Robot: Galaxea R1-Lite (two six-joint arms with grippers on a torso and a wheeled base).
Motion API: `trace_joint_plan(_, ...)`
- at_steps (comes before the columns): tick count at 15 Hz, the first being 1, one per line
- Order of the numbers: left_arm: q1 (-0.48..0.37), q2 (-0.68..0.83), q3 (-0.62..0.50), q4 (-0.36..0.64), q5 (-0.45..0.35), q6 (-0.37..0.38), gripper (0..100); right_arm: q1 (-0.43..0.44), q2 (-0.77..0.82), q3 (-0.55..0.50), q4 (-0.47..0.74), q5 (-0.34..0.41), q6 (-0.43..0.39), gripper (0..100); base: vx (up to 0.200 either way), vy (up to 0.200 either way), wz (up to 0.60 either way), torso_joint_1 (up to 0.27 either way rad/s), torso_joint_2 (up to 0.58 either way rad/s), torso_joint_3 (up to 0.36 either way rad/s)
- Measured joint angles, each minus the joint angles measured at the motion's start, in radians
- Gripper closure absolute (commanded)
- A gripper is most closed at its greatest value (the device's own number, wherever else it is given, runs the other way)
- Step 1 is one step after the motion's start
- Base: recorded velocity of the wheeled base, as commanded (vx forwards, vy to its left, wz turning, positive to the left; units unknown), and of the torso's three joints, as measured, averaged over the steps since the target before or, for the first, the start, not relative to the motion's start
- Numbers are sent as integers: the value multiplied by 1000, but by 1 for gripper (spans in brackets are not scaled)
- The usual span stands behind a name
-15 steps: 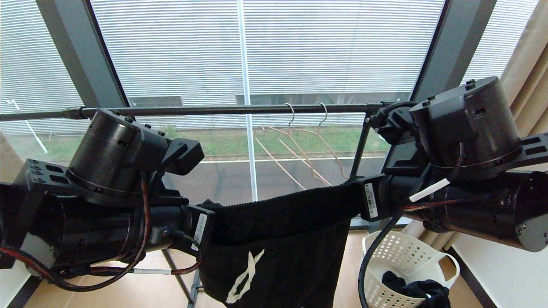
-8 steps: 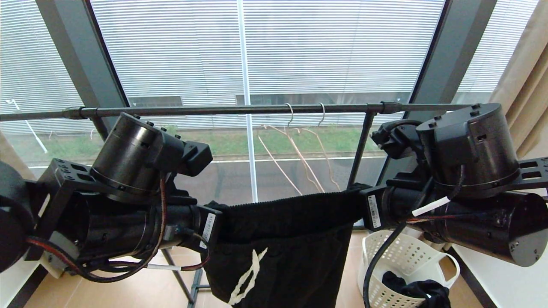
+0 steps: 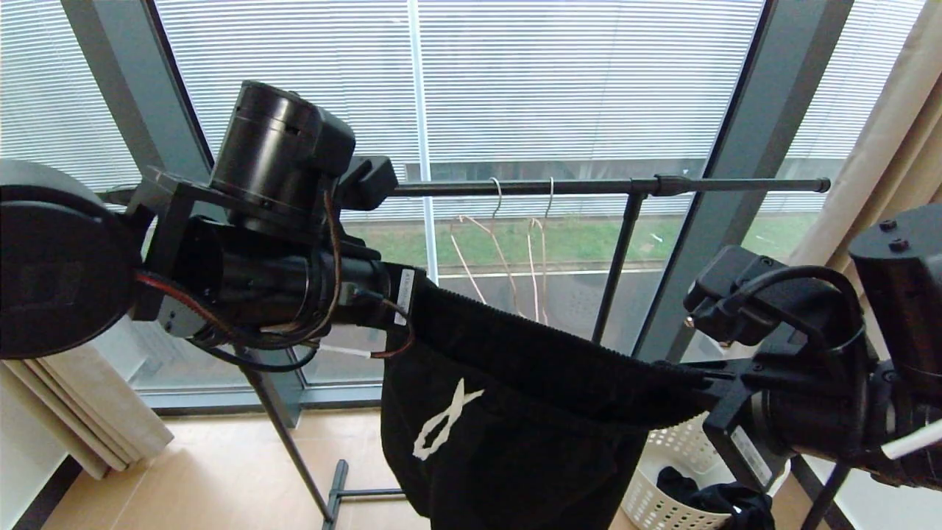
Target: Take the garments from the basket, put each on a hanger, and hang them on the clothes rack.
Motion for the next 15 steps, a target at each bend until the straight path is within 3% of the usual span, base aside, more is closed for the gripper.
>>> trace_joint_plan(4,-1,109,-192,12,-1,7,100,147,-18,1,58,104,2,100,0,0,0,0,0,0)
trace_joint_plan(6,-6,150,-267,43,-2,10,100,223,11,-8,50,117,44,100,0,0,0,0,0,0)
trace_joint_plan(11,-31,190,-330,47,-7,11,100,387,144,-135,47,117,319,100,0,0,0,0,0,0)
trace_joint_plan(15,-52,195,-333,47,-7,10,100,439,245,-266,41,109,511,100,0,0,0,0,0,0)
